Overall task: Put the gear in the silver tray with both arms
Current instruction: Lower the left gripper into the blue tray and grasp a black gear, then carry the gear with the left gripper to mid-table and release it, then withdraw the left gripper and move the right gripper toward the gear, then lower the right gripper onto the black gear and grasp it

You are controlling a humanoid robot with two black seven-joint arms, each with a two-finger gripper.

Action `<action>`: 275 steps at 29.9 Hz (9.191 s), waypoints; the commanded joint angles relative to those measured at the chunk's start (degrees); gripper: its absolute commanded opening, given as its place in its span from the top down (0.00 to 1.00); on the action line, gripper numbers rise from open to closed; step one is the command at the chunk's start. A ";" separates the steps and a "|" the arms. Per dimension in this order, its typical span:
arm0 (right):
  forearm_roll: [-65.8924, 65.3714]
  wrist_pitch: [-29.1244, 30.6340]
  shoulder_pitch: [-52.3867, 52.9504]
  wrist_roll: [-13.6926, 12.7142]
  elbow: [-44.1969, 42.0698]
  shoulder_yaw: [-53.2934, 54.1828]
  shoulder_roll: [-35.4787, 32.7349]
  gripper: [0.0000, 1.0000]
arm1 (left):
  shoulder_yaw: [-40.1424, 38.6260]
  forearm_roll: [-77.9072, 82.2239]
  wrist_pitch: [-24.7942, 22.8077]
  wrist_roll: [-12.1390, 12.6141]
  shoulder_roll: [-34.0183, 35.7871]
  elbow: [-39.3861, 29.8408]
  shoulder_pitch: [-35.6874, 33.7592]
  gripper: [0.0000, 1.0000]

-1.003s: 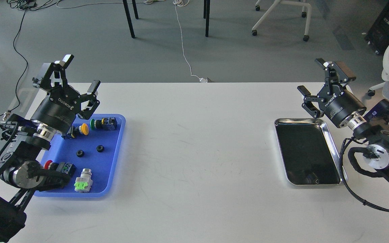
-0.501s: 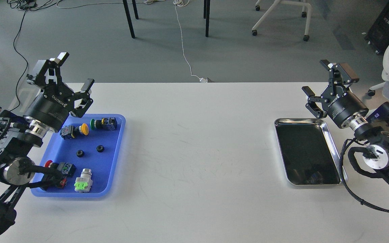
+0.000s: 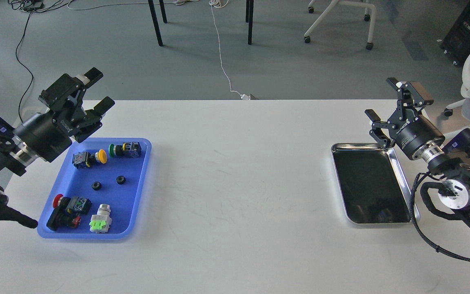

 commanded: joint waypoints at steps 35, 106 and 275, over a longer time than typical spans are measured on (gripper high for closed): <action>0.00 0.01 -0.79 0.00 0.27 0.53 -0.88 0.01 | 41.03 57.04 4.91 -2.92 3.49 22.97 -22.95 0.20; 10.19 10.69 -2.02 0.00 -16.60 2.81 -0.62 0.01 | 56.67 57.04 -0.15 -2.92 -16.89 4.59 -49.76 0.86; -94.22 1.68 37.09 0.00 4.57 -51.50 24.69 0.72 | 9.31 -26.48 10.72 -2.92 -16.90 4.07 -1.51 0.02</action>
